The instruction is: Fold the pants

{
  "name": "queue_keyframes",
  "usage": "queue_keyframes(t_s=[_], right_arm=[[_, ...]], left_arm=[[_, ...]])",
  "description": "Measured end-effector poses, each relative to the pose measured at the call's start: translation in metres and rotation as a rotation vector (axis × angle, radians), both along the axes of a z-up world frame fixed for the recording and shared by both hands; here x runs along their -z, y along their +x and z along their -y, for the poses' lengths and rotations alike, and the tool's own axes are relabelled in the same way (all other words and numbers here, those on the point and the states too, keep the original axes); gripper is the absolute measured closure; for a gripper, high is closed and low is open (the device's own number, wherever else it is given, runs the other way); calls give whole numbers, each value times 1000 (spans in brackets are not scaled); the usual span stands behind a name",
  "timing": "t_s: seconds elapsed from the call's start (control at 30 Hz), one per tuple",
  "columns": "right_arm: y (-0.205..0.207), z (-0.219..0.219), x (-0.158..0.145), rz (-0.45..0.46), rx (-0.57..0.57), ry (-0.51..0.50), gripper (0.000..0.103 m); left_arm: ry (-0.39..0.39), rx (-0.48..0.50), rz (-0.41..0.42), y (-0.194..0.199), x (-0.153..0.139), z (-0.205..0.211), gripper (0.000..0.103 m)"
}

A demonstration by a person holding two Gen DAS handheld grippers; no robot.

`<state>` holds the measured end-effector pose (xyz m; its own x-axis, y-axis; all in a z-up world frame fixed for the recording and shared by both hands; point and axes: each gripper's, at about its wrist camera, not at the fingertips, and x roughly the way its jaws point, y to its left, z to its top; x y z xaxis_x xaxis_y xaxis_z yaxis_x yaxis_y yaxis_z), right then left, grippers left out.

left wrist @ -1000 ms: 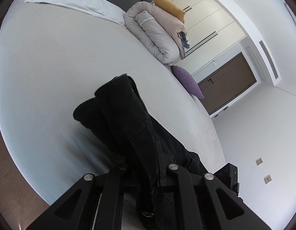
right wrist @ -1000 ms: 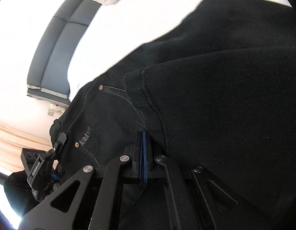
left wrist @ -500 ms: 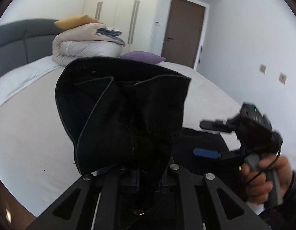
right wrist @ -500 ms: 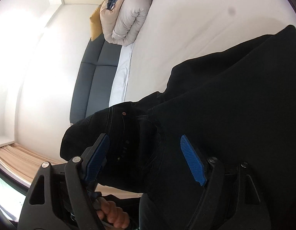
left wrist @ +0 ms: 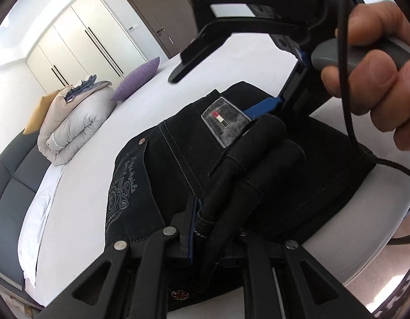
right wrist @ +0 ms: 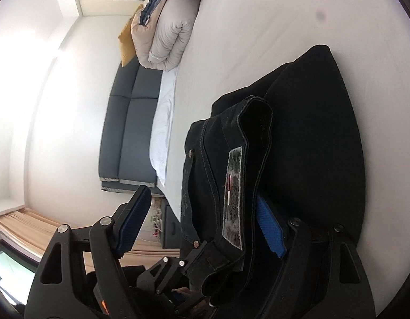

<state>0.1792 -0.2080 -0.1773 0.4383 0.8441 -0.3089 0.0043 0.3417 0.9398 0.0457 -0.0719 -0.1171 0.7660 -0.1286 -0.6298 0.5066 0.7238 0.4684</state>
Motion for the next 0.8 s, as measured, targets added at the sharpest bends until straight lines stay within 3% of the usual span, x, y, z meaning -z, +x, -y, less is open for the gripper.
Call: queue_keyframes(t_s=[0.07,0.17,0.2,0.23,0.3,0.53,0.8], right_arm=[[2,-5,-4,-3,-26,-78,29],[-2,-20,-5,-12,-63,-186,63],[-1,-20,-1,-32,-65,-207,80],[-2,-17,4,-47,-53,-216,88],[-8,-10,9,-43,-34,-196,90],[-27,14,-19,51,25,-299,90],[-49,46,-13,22,92,-282,91]], left_arm=[[-2,0,1,1,-1,-1,90],[0,1,11,-1,-1,5,90],[-6,0,12,0,-2,7,90],[-13,2,9,-1,-2,8,90],[-18,9,9,-3,-3,14,90],[-74,57,10,-4,-21,29,90],[-86,110,-28,-9,-17,46,90]])
